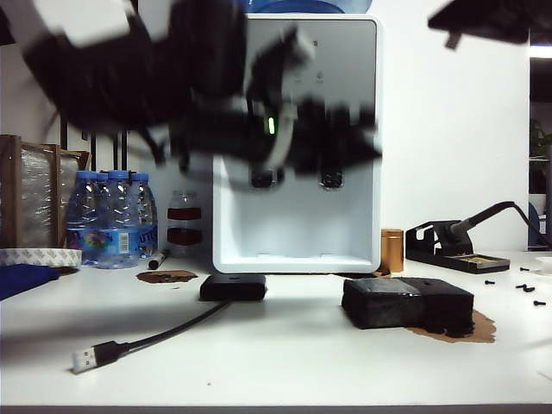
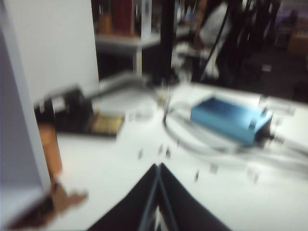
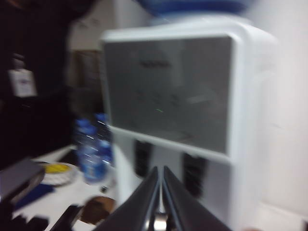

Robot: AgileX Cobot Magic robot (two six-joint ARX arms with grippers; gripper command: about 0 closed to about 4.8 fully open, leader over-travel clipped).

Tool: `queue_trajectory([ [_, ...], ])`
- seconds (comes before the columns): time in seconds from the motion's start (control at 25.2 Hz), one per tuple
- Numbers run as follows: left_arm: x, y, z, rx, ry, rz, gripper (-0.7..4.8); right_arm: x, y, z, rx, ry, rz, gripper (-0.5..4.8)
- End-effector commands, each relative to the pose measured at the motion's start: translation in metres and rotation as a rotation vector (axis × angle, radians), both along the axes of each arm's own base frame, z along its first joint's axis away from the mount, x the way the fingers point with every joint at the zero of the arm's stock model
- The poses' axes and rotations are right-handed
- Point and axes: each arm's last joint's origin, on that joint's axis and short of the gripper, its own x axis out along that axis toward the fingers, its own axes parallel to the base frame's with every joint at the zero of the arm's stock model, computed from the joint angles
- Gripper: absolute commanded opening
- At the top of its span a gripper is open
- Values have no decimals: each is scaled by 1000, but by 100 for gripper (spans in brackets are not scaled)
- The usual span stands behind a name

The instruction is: Take the USB flash drive out of the black sponge and insert it into the slot on top of the black USB adpator box.

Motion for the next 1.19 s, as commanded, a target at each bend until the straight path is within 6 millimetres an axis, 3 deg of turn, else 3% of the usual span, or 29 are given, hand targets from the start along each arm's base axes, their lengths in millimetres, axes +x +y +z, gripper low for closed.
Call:
queue_trajectory([
  [0.04, -7, 8, 38, -42, -34, 18, -5, 2, -1, 18, 29, -18, 111, -4],
  [0.2, -24, 31, 81, 32, 18, 111, -5, 6, -2, 49, 29, 15, 292, -4],
  [0.52, -37, 79, 104, 249, 103, 344, -5, 16, 2, 69, 22, 80, 535, -5],
  [0.75, -34, 124, 122, 250, 142, 438, -5, 40, 10, 76, 21, 122, 624, -5],
  [0.83, -35, 142, 128, 238, 166, 435, -5, 50, 20, 78, 18, 127, 666, -5],
  [0.95, -45, 171, 135, 235, 250, 424, -5, 74, 52, 82, 5, 148, 802, -5],
  [1.19, -85, 186, 131, 313, 295, 359, -5, 107, 96, 80, -10, 184, 935, -5],
])
